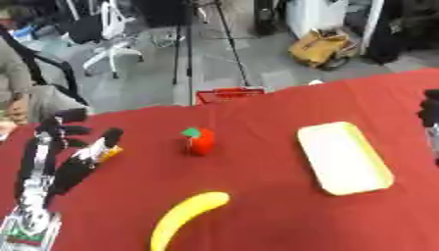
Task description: Pick up objects on the table and place them in the box.
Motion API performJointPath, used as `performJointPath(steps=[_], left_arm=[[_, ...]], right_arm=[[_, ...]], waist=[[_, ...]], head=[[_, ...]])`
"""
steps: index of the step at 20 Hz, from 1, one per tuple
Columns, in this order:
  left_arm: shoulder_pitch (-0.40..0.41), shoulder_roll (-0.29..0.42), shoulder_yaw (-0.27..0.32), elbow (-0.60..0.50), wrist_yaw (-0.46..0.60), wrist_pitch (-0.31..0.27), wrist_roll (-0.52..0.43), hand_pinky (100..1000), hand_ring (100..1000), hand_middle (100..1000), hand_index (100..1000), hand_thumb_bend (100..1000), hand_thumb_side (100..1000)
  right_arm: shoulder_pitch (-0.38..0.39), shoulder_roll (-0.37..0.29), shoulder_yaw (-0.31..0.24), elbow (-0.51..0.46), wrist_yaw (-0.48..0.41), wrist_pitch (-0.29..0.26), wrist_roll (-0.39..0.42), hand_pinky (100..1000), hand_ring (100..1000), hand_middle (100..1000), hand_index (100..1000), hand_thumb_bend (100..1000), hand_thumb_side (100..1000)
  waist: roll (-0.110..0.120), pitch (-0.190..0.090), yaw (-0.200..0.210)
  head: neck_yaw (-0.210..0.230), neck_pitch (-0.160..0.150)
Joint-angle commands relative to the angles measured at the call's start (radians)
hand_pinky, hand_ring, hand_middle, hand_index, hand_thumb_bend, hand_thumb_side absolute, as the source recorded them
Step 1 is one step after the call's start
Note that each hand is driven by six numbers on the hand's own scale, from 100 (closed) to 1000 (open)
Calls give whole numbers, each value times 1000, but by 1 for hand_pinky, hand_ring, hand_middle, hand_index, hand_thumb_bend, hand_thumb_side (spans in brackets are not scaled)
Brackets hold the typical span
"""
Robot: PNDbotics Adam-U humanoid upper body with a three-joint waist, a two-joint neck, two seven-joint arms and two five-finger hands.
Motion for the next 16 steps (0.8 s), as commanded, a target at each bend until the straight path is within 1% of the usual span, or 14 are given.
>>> performJointPath(steps=[1,4,5,10,13,16], left_arm=[[-5,18,10,-19,-5,0,-5,590,663,696,791,924,571],[-5,18,11,-20,-6,0,-7,590,663,697,792,912,571],[-5,18,11,-20,-6,0,-7,590,663,696,792,924,571],[-5,25,8,-18,-8,2,-15,591,664,698,793,926,571],[-8,52,-7,-8,-16,14,-39,603,672,706,799,934,569],[-18,113,-57,16,-50,41,-79,617,680,712,804,947,561]], right_arm=[[-7,-10,-6,-24,4,0,-5,598,611,605,745,273,664],[-8,-11,-5,-24,4,0,-4,597,611,606,745,266,661],[-8,-11,-5,-24,4,0,-4,597,612,606,745,272,665],[-8,-11,-5,-24,4,0,-4,597,612,606,745,272,665],[-9,-13,-4,-24,4,0,-3,597,612,606,745,271,664],[-9,-14,-1,-24,3,0,-2,598,612,606,745,271,665]], waist=[[-22,-28,0],[-22,-27,1],[-22,-27,1],[-22,-27,1],[-20,-27,0],[-17,-29,-4]], head=[[-2,-14],[0,-14],[-1,-14],[-1,-15],[0,-15],[2,-14]])
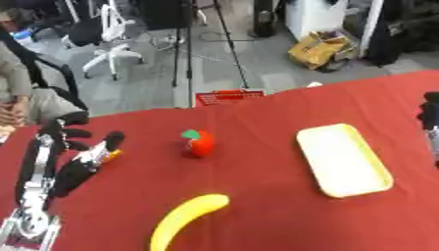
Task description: Pick up objects on the table and place them in the box.
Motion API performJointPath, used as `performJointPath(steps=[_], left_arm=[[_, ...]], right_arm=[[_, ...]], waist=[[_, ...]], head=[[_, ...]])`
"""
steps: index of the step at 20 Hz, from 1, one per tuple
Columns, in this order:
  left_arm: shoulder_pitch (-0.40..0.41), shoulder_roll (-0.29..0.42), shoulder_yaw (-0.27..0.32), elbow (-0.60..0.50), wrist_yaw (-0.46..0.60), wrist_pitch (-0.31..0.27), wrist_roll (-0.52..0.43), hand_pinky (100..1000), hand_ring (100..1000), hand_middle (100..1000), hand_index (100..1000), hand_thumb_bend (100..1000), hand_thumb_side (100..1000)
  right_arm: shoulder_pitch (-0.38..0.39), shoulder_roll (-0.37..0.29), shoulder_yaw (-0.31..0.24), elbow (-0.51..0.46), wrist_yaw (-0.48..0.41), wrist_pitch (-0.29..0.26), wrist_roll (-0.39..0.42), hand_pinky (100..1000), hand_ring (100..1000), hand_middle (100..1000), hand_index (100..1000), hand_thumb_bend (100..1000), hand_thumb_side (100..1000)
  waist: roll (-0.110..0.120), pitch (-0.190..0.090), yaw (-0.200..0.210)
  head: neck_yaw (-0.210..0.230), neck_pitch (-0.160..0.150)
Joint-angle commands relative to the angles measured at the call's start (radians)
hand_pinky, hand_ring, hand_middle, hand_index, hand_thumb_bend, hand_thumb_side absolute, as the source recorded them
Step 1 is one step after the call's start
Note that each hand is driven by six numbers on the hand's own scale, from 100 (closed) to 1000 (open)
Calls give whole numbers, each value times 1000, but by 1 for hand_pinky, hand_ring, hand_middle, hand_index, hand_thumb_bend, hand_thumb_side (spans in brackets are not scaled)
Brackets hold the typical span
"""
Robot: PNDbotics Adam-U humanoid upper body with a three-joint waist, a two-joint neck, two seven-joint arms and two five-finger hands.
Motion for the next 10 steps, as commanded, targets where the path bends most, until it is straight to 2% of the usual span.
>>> performJointPath(steps=[1,5,10], left_arm=[[-19,89,-46,9,-39,26,-42,621,681,713,805,950,560],[-32,158,-108,50,-90,40,-102,676,711,736,823,1000,533],[-107,277,-231,168,-126,-16,-180,694,714,736,823,1000,524]], right_arm=[[-9,-14,-1,-24,3,1,0,598,612,606,745,270,665],[-10,-16,4,-24,2,0,4,598,612,606,746,269,665],[-12,-16,14,-24,-2,-2,15,598,612,606,746,269,666]], waist=[[-17,-29,-1],[-12,-34,-12],[-9,-45,-30]], head=[[1,-6],[6,-5],[13,-8]])
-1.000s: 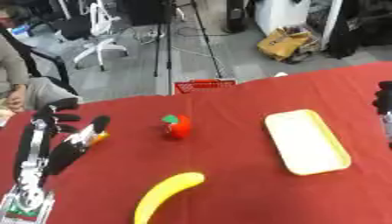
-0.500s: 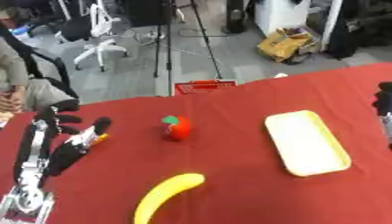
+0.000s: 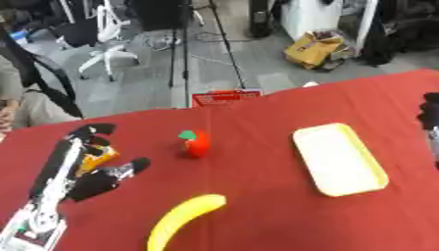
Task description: Pick up objects on the table and place them in the box.
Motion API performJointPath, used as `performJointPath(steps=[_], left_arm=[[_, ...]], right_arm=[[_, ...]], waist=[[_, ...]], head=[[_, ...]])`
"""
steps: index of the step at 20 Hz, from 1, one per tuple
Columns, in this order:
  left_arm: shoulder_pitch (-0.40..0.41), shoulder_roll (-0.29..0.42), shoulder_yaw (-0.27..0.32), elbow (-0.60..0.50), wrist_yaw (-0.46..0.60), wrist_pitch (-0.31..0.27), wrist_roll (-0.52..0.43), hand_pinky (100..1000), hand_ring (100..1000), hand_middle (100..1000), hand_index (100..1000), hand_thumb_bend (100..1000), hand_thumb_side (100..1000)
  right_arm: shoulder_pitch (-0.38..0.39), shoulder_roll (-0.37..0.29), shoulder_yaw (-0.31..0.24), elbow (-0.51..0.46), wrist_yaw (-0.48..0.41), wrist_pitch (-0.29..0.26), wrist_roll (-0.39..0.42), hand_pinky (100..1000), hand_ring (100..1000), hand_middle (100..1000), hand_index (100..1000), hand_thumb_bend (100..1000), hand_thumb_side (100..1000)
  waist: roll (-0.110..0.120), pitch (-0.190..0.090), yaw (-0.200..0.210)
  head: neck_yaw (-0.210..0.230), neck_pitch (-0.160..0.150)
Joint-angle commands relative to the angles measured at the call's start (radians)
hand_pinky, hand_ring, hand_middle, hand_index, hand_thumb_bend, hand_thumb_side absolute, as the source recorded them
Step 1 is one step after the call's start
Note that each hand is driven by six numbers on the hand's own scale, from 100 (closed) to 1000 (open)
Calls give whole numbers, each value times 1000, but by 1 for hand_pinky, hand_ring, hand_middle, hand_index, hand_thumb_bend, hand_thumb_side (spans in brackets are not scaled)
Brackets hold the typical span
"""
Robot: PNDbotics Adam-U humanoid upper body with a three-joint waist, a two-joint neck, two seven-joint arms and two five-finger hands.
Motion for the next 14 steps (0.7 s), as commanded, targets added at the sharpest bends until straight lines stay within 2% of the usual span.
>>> performJointPath(steps=[1,10,14], left_arm=[[-57,90,-70,63,-25,-37,-49,705,717,734,821,1000,518],[-227,73,-300,232,-159,-94,-191,737,721,698,800,1000,465],[-256,58,-332,245,-224,-92,-256,744,714,678,789,1000,449]], right_arm=[[-11,-16,2,-24,-2,-1,6,598,612,606,746,268,666],[-6,-16,0,-24,-3,0,5,598,612,606,746,267,667],[-4,-16,-1,-24,-2,1,4,598,612,606,746,265,667]], waist=[[-10,-32,0],[-14,-38,4],[-16,-38,8]], head=[[2,-8],[-10,-5],[-16,-4]])
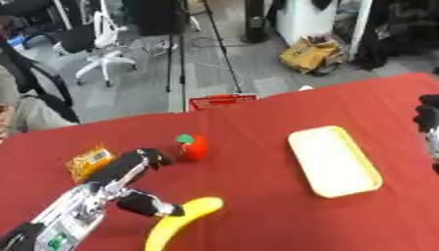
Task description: Pick up objects on the table and place them in the box.
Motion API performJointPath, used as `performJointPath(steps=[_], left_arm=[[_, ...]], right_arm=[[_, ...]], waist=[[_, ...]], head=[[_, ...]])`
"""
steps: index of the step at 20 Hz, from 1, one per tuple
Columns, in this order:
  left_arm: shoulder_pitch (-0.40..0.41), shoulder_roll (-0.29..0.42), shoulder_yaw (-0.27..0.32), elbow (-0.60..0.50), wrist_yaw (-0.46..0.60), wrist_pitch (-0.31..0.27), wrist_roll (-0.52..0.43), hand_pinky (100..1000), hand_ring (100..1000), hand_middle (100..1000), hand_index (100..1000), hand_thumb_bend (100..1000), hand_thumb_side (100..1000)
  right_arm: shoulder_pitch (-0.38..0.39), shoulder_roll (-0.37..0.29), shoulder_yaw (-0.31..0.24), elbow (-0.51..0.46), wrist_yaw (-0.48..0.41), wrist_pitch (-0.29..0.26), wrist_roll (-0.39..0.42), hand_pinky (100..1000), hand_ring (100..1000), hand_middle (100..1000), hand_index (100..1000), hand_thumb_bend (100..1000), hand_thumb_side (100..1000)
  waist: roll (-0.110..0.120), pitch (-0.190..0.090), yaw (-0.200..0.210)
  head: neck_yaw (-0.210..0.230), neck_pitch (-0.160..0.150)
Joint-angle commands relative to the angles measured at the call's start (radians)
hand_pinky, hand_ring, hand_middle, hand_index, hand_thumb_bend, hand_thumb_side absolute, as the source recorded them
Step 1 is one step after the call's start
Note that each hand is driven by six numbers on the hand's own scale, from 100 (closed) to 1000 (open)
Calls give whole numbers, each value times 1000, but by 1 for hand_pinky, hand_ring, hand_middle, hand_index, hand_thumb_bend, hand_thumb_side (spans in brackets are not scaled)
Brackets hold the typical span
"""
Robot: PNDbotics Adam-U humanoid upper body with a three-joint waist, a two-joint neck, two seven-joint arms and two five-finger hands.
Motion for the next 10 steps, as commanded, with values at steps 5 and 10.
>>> performJointPath(steps=[5,10], left_arm=[[-34,-7,2,4,-122,-18,-119,738,698,654,773,1000,429],[-33,-19,40,-17,-205,-17,-203,740,685,637,760,970,427]], right_arm=[[-5,-16,-4,-24,-2,-2,-2,598,612,606,746,265,667],[-4,-16,-4,-24,-1,-2,-3,598,612,606,746,264,667]], waist=[[-18,-32,5],[-19,-31,8]], head=[[-8,-4],[-11,-5]])
